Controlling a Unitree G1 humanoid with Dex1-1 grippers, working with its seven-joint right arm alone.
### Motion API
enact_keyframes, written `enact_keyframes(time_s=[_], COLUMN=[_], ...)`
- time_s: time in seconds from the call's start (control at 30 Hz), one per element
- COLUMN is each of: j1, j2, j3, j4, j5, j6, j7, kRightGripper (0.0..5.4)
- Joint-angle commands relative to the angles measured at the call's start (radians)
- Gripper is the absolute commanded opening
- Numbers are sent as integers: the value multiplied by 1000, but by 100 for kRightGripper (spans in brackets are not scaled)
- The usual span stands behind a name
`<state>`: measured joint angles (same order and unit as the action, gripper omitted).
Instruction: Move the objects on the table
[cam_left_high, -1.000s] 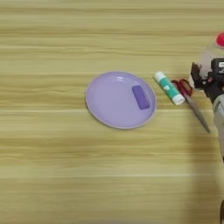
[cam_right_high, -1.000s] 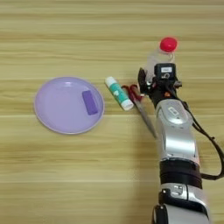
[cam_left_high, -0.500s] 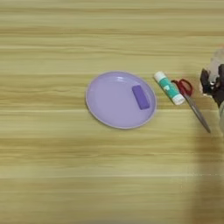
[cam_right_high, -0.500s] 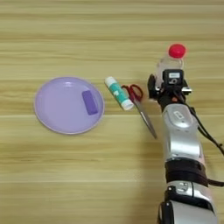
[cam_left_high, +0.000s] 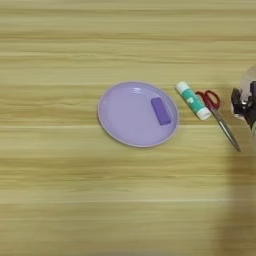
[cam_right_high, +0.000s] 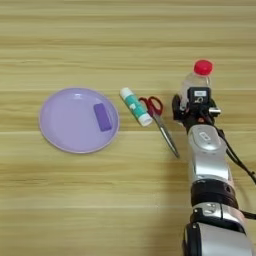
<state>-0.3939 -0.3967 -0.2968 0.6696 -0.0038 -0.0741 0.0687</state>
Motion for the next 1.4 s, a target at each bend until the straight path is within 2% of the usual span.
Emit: enact_keyframes(time_s=[0.03, 0.97, 1.1, 1.4], j1=[-111, -145, -145, -143], j2=[-60, -61, -62, -63], j3=[-13, -1, -1, -2], j4=[-27, 89, 90, 86], j5=[21, 37, 37, 38], j6=[-54, -94, -98, -98], j7=[-2, 15, 15, 14], kRightGripper=[318, 318, 385, 467])
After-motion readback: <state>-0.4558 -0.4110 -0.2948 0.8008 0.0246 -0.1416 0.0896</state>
